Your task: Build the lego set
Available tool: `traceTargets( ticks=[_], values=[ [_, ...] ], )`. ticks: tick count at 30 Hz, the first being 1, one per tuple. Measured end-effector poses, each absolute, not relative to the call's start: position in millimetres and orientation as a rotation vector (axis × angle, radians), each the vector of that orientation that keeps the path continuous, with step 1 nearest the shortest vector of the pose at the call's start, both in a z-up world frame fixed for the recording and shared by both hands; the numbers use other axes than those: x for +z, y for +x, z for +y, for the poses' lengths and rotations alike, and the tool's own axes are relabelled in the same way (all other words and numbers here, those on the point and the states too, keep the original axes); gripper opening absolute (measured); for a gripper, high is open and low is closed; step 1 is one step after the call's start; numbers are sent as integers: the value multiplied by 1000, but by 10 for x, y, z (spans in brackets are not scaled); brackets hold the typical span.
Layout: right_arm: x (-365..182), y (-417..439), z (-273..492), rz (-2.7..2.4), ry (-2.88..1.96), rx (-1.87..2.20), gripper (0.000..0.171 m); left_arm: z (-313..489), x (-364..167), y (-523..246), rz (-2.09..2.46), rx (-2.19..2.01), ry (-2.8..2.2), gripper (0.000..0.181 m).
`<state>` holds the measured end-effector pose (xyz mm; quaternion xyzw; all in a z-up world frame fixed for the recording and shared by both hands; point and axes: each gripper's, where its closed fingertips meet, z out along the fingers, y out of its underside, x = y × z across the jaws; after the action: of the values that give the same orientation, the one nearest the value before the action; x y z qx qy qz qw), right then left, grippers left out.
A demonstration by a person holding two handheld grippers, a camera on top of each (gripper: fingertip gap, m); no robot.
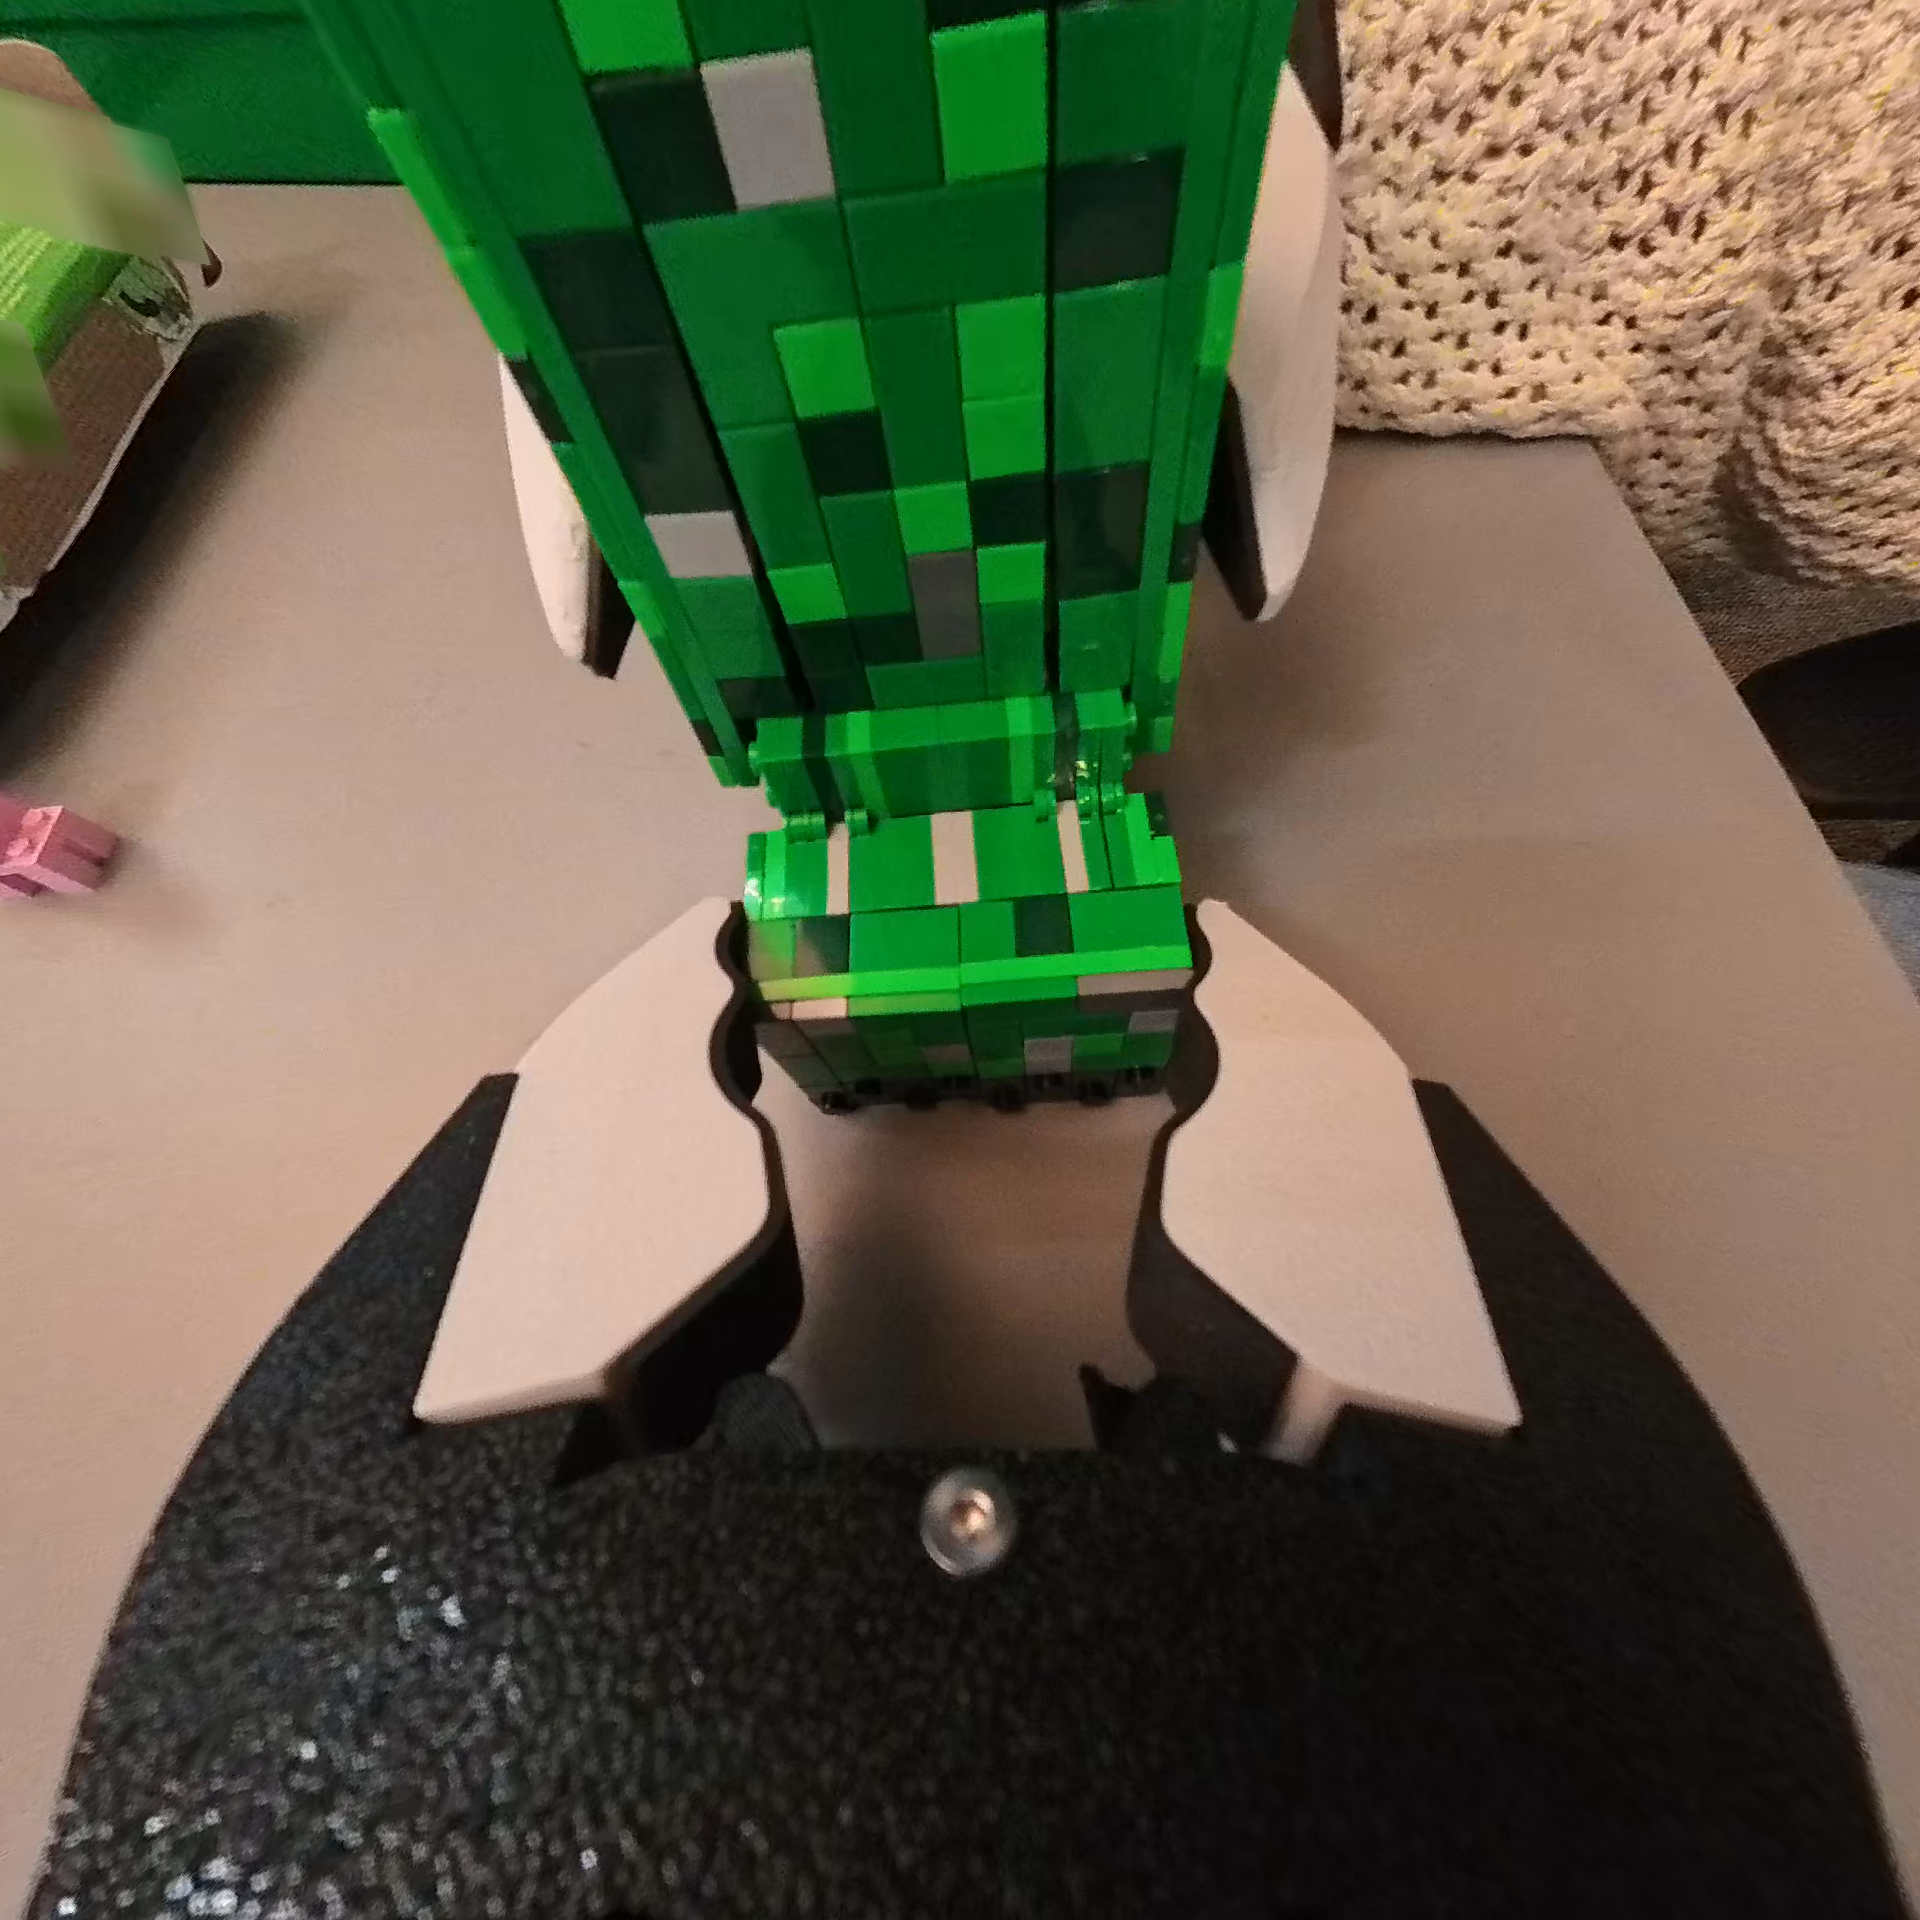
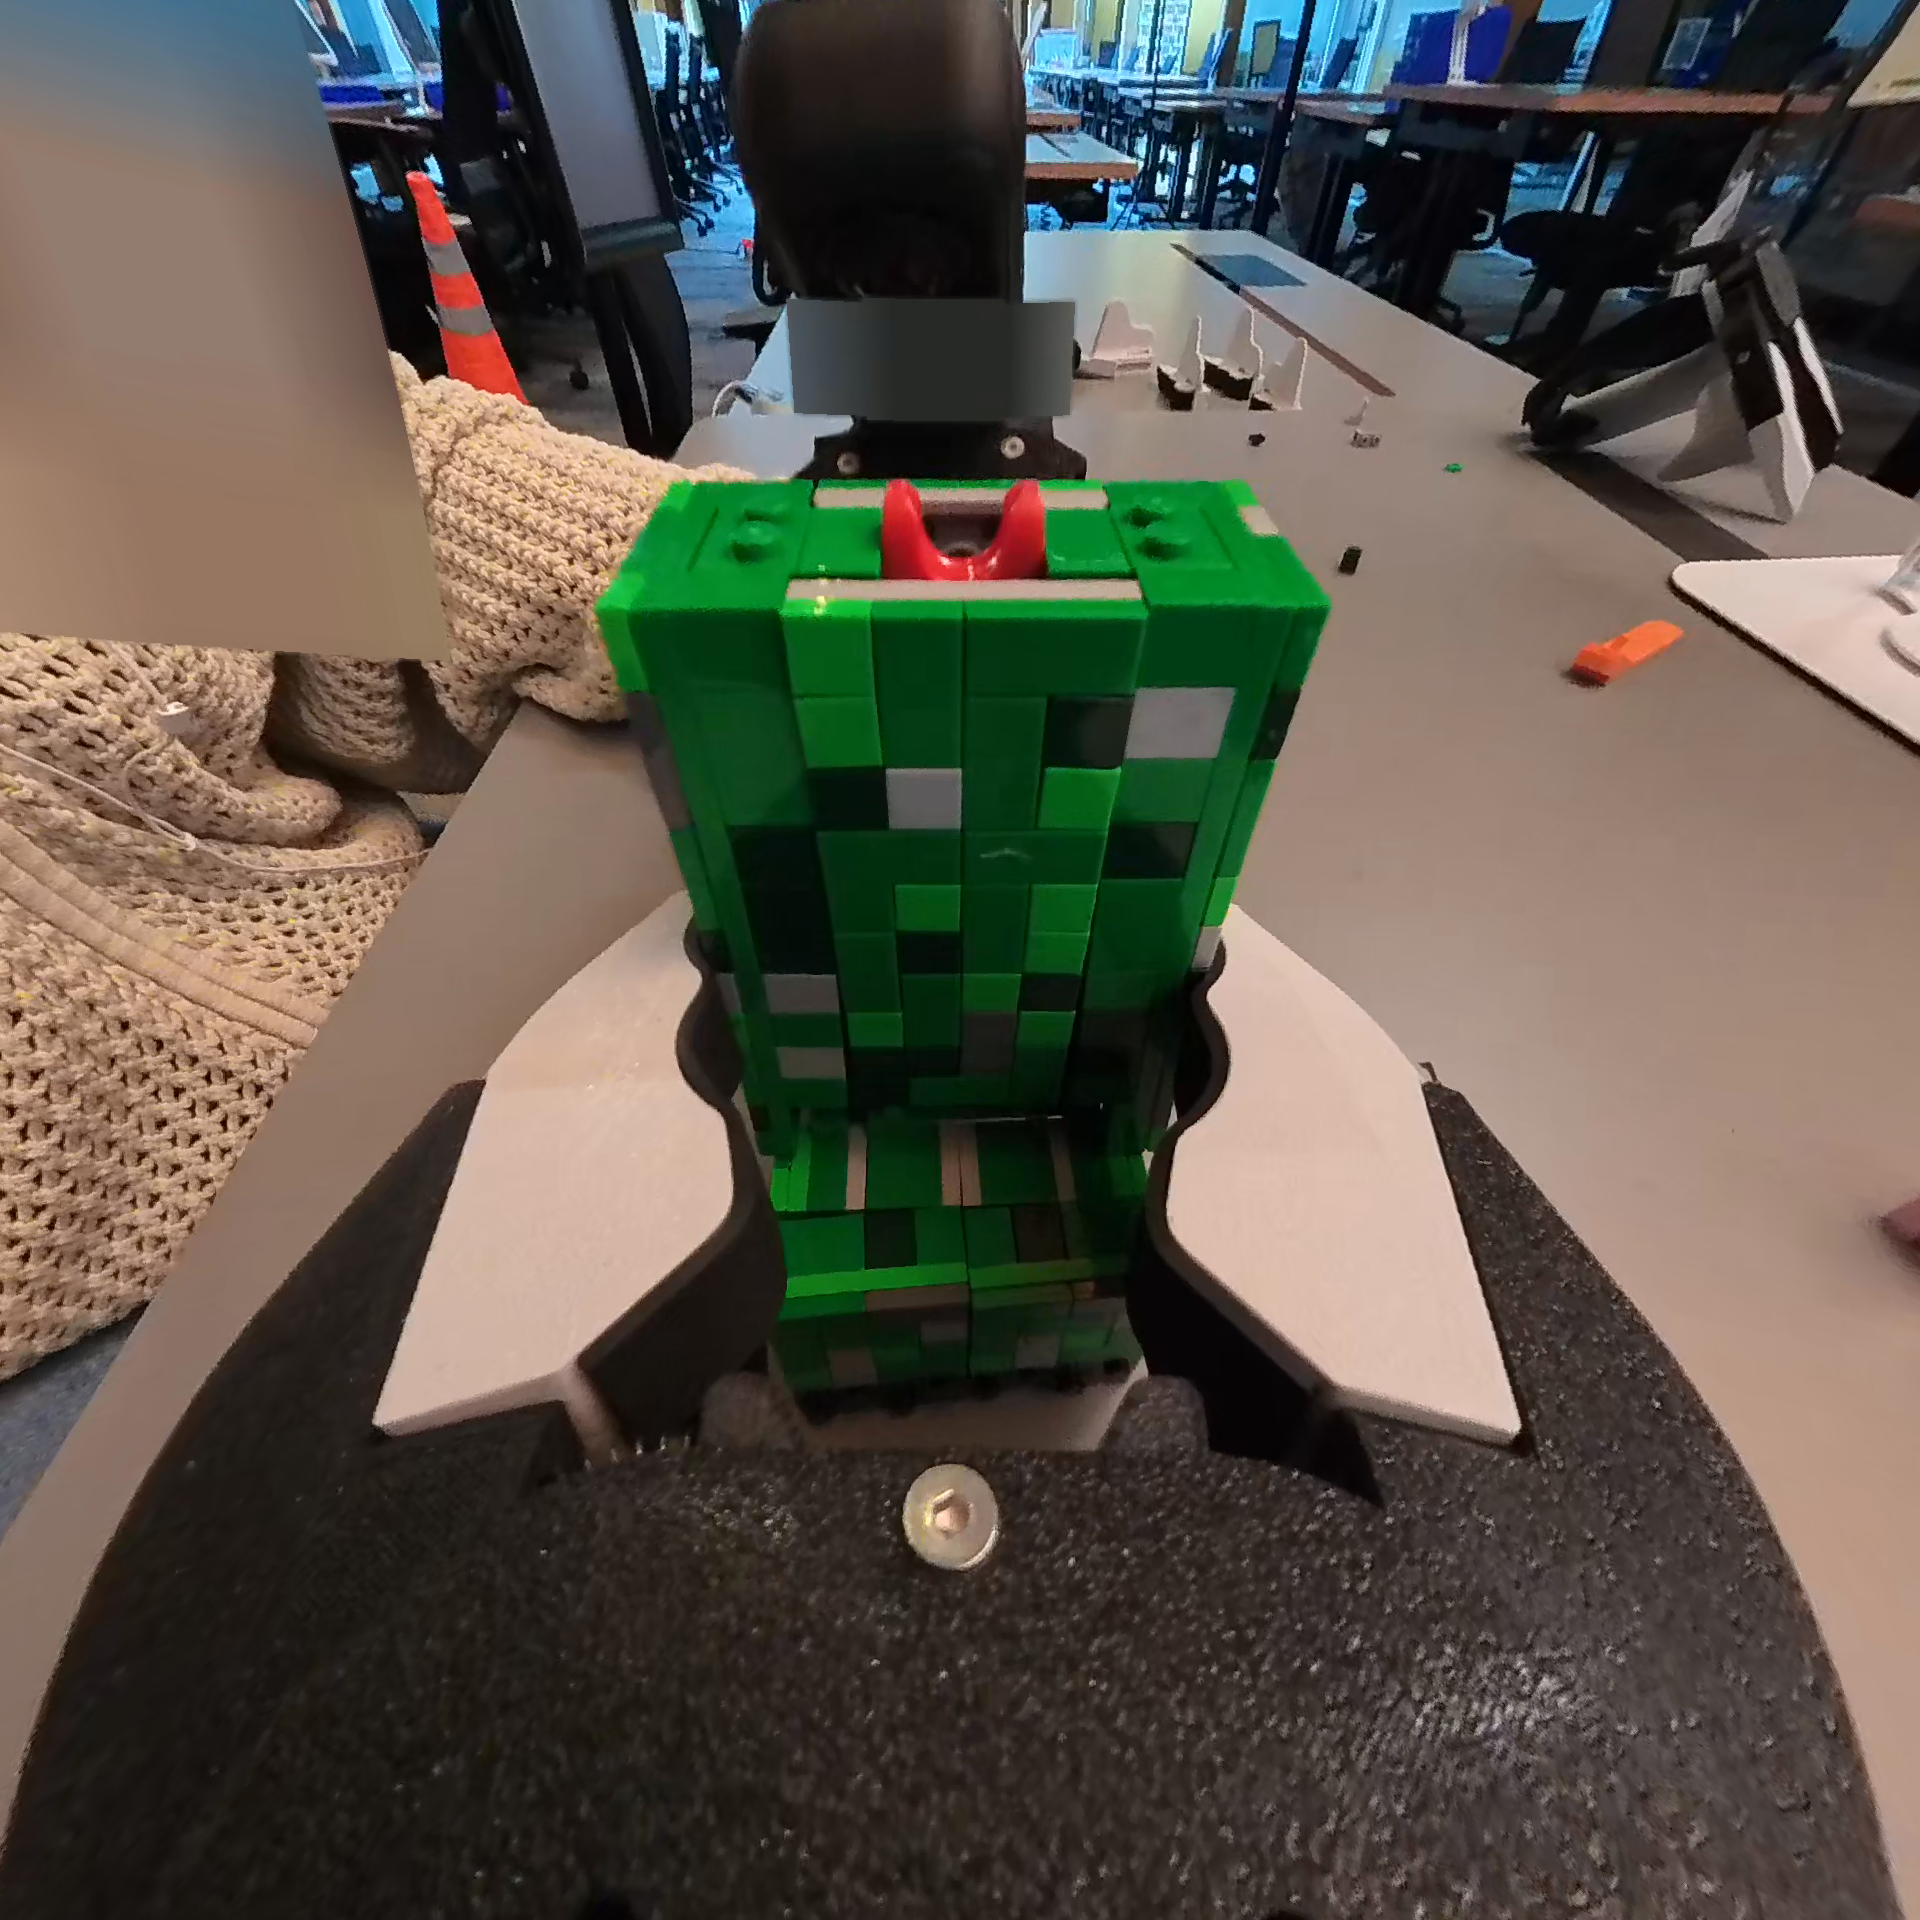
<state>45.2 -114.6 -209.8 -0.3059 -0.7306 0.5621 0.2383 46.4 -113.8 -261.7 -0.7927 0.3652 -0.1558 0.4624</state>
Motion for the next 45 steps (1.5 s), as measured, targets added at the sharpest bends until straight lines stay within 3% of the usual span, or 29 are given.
traceTargets(
  ticks=[20, 22, 26, 29, 34, 38, 40, 44, 45],
  values=[
    [-2050, 650, -942, -2008, -907, 1556, 89, -1145, -2614, 466, 912, -400, -1945, 76],
    [-2018, 724, -869, -2008, -918, 1556, 75, -1152, -2614, 464, 924, -412, -1941, 76],
    [-1955, 793, -876, -2006, -843, 1528, 18, -1154, -2614, 464, 929, -412, -1939, 76],
    [-2068, 753, -915, -2052, -857, 1457, 7, -1154, -2615, 465, 929, -409, -1939, 76],
    [-2186, 721, -978, -2109, -878, 1436, 5, -1155, -2615, 465, 929, -407, -1939, 76],
    [-2166, 729, -951, -2094, -889, 1446, 6, -1156, -2615, 465, 929, -407, -1938, 76],
    [-2177, 741, -916, -2096, -911, 1438, 14, -1157, -2614, 466, 929, -406, -1938, 76],
    [-2092, 739, -836, -2027, -992, 1487, 78, -1158, -2614, 465, 929, -405, -1938, 76],
    [-2042, 720, -854, -1996, -977, 1498, 88, -1158, -2613, 466, 929, -405, -1938, 76]
  ],
)
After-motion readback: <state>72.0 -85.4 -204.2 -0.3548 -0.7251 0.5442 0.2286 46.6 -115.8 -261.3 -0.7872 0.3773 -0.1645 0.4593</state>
